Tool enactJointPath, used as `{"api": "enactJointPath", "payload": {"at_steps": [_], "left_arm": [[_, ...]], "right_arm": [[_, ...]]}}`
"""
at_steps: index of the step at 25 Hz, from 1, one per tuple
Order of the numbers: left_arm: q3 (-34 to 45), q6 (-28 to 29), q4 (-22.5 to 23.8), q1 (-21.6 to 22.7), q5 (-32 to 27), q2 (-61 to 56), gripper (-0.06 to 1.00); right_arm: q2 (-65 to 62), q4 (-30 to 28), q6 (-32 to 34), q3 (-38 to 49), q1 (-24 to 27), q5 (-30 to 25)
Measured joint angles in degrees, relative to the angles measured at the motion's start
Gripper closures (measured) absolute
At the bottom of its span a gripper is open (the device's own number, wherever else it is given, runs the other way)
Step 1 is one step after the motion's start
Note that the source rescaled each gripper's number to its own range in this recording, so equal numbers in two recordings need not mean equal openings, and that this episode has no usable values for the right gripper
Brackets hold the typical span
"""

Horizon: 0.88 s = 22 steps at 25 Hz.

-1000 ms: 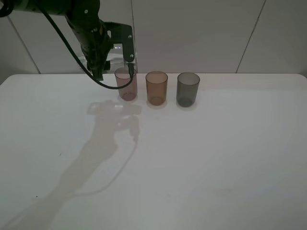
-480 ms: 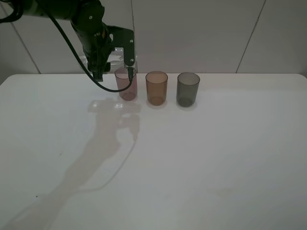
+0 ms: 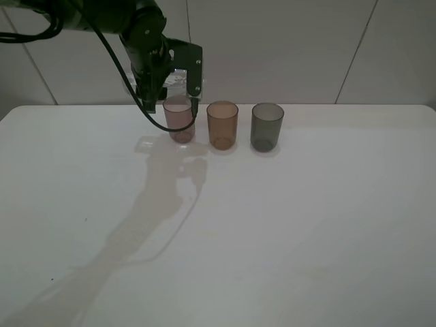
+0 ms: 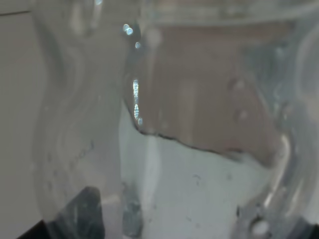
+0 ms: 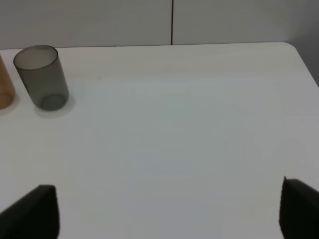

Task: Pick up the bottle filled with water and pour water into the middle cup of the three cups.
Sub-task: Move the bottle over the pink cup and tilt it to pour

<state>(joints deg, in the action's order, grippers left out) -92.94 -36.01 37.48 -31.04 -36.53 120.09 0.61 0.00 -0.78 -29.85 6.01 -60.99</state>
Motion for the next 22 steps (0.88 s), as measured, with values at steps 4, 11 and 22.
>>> {"api": "enactJointPath", "payload": {"at_steps": [4,11,22], "left_arm": [[-0.2,0.0,1.8,-0.4,0.0,0.2,0.93],[-0.3,0.0,4.0,-0.7,2.1,1.3,0.93],[-2.2,0.0,6.3,-0.7,4.0,3.0,0.93]], "right_arm": [[0.0,0.0,0.0,0.0,0.0,0.0],[0.0,0.0,0.0,0.0,0.0,0.0],[0.0,0.0,0.0,0.0,0.0,0.0]]}}
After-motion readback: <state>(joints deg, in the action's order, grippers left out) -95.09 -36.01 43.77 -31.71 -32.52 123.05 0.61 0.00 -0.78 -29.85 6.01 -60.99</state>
